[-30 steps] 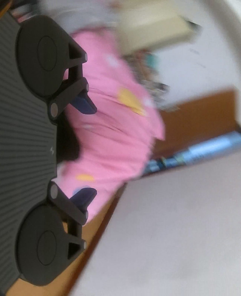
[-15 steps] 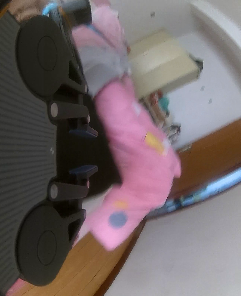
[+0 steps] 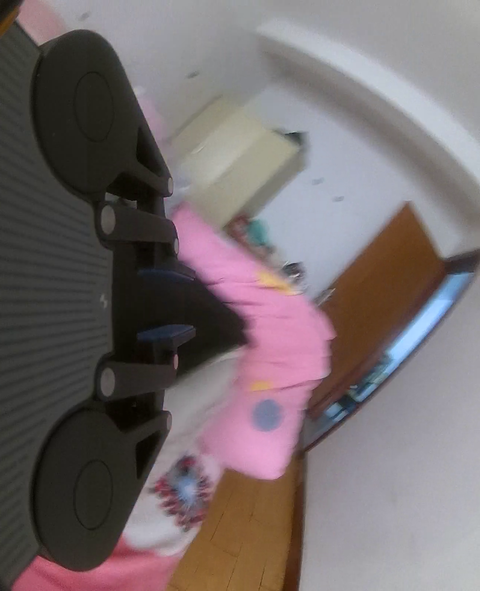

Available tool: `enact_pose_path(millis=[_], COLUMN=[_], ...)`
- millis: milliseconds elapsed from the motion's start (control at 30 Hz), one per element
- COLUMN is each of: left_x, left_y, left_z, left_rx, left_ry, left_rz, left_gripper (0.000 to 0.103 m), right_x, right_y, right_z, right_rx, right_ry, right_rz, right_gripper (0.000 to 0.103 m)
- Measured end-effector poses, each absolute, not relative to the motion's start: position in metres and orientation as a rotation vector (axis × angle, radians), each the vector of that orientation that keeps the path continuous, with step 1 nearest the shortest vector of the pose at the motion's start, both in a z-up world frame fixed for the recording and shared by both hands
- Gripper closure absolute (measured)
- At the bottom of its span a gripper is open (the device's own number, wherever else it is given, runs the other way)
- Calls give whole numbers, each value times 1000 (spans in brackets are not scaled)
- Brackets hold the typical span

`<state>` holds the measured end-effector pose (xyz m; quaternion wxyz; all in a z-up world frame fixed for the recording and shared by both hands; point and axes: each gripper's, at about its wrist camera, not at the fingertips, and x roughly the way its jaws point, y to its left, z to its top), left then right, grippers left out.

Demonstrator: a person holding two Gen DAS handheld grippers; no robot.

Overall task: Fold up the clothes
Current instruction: 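Carry the T-shirt onto the clothes stack and open both tools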

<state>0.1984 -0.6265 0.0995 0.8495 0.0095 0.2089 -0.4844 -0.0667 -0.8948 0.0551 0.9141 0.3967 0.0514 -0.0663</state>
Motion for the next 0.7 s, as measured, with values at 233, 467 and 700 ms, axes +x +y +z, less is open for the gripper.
enact_pose_path(millis=[233, 467, 700], left_x=[184, 178, 195], left_y=[-629, -633, -623], left_z=[104, 91, 84], left_rx=[57, 103, 47], left_ry=[400, 390, 419], left_rz=[-1069, -1083, -1131], left_gripper=[56, 58, 58], right_x=[-67, 39, 157], right_y=[-894, -895, -907], right_z=[84, 96, 80], right_rx=[774, 799, 902], right_ry=[93, 268, 503], right_rz=[-373, -297, -303], right_gripper=[81, 80, 81])
